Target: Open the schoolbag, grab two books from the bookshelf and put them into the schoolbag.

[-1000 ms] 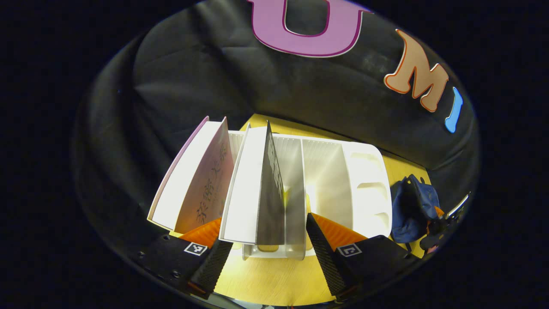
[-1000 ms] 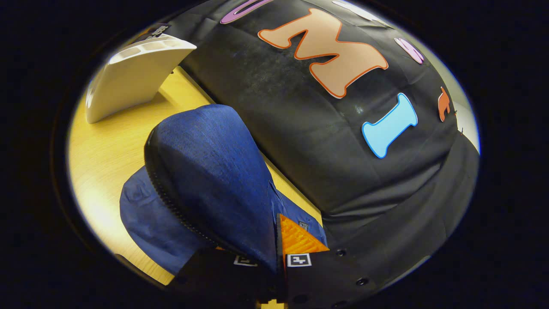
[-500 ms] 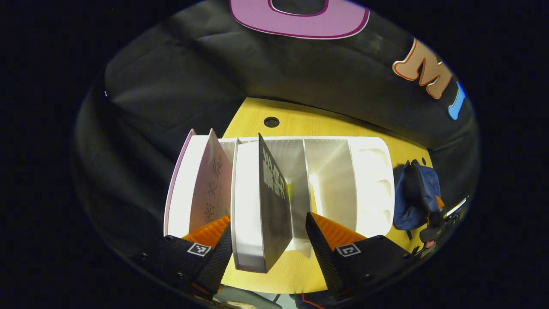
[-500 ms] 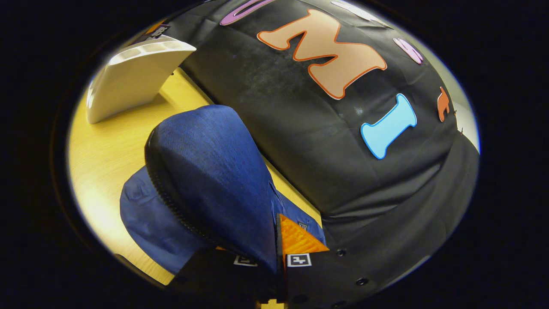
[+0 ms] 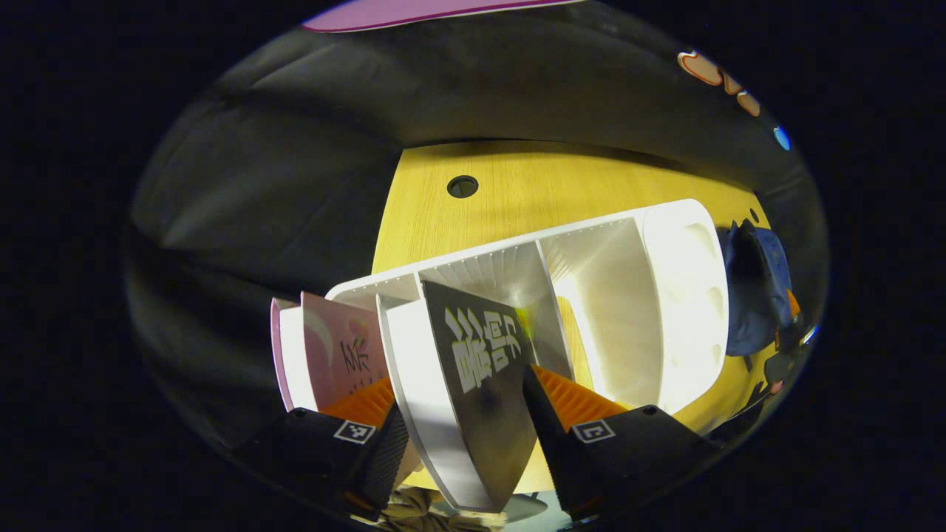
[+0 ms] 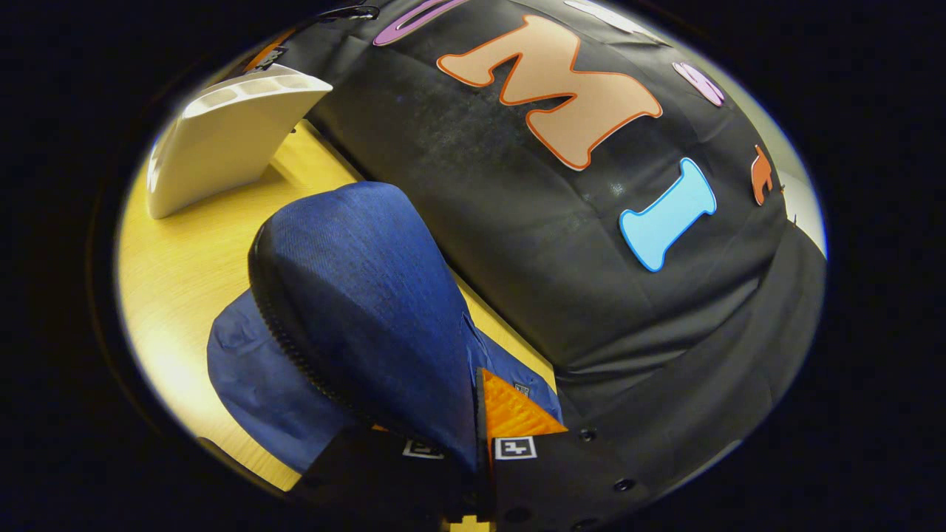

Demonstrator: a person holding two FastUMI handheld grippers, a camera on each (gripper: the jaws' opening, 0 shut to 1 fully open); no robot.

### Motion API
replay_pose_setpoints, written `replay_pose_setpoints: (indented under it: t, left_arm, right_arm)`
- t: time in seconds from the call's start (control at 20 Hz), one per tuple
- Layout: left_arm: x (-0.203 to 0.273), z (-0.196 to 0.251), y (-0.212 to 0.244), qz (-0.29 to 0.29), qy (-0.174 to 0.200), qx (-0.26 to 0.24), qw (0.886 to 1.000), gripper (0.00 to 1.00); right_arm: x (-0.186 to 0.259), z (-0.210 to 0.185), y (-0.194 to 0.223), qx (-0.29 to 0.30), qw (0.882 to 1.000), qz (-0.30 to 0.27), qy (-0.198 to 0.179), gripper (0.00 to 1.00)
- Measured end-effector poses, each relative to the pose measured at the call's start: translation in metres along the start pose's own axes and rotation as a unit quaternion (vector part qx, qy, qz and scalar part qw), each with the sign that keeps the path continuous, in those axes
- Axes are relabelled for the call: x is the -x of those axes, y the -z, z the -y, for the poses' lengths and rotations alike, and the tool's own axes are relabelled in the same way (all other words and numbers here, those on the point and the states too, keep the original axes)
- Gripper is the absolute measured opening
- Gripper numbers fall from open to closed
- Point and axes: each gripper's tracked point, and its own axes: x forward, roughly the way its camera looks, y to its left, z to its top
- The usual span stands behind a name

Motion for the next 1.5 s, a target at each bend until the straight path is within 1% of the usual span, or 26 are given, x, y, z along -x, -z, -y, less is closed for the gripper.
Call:
replay_pose_setpoints:
  t: [0.05,0.1,0.15,0.25,0.3,0.35,0.4,0.45,0.5,0.65,0.7,0.8,0.9,1.0,1.1,1.2,1.25,1.3,1.5]
  left_arm:
    - [0.003,0.001,-0.001,-0.005,-0.002,-0.005,1.000,0.78]
    - [0.003,0.000,-0.002,-0.010,0.002,-0.009,1.000,0.71]
    - [0.002,0.002,-0.004,-0.011,0.007,-0.014,1.000,0.67]
    - [0.000,0.013,-0.001,-0.023,0.031,-0.014,0.999,0.62]
    - [-0.001,0.019,-0.001,-0.027,0.043,-0.013,0.999,0.54]
    - [0.001,0.027,0.002,-0.035,0.059,-0.009,0.998,0.53]
    - [0.004,0.029,0.004,-0.046,0.056,-0.007,0.997,0.43]
    - [0.002,0.030,0.007,-0.055,0.056,-0.005,0.997,0.41]
    - [0.001,0.029,0.007,-0.052,0.056,-0.001,0.997,0.38]
    - [0.003,0.029,0.007,-0.055,0.056,0.012,0.997,0.35]
    - [0.006,0.028,0.007,-0.054,0.055,0.013,0.997,0.36]
    - [0.014,0.022,0.005,-0.044,0.037,0.013,0.998,0.35]
    - [0.026,0.017,0.002,-0.025,0.025,0.023,0.999,0.35]
    - [0.041,0.017,-0.002,-0.009,0.032,0.051,0.998,0.34]
    - [0.058,0.017,-0.003,0.010,0.047,0.088,0.995,0.34]
    - [0.071,0.019,-0.005,0.031,0.066,0.126,0.989,0.35]
    - [0.080,0.021,-0.007,0.041,0.076,0.145,0.986,0.32]
    - [0.086,0.020,-0.008,0.050,0.079,0.154,0.984,0.34]
    - [0.117,0.009,-0.010,0.095,0.082,0.185,0.975,0.33]
  right_arm:
    - [0.000,-0.001,-0.001,0.001,1.000,0.000,0.000,0.07]
    - [0.000,-0.002,-0.001,0.002,1.000,0.000,0.000,0.07]
    - [-0.001,-0.001,-0.001,0.003,1.000,0.000,0.000,0.07]
    - [-0.001,-0.001,-0.001,0.002,1.000,-0.001,0.000,0.07]
    - [-0.002,-0.002,-0.001,0.001,1.000,-0.002,0.000,0.07]
    - [-0.002,-0.001,-0.001,0.000,1.000,-0.002,0.000,0.07]
    - [-0.002,0.000,-0.002,0.001,1.000,-0.002,0.001,0.07]
    - [-0.001,0.002,-0.002,0.000,1.000,-0.002,0.000,0.07]
    - [-0.001,0.001,-0.001,0.000,1.000,-0.002,0.000,0.07]
    - [-0.001,0.002,-0.002,0.001,1.000,-0.003,0.000,0.07]
    - [0.000,0.002,-0.002,0.001,1.000,-0.002,0.001,0.07]
    - [0.000,0.006,-0.002,-0.003,1.000,-0.004,0.005,0.07]
    - [0.000,0.007,-0.003,-0.007,1.000,-0.001,0.005,0.07]
    - [0.001,0.012,-0.004,-0.016,1.000,0.003,0.005,0.07]
    - [0.002,0.016,-0.006,-0.026,1.000,0.009,0.009,0.07]
    - [0.004,0.023,-0.007,-0.036,0.999,0.015,0.012,0.07]
    - [0.004,0.026,-0.008,-0.041,0.999,0.017,0.012,0.07]
    - [0.005,0.029,-0.009,-0.046,0.999,0.018,0.012,0.07]
    - [0.008,0.039,-0.008,-0.082,0.996,0.019,0.014,0.07]
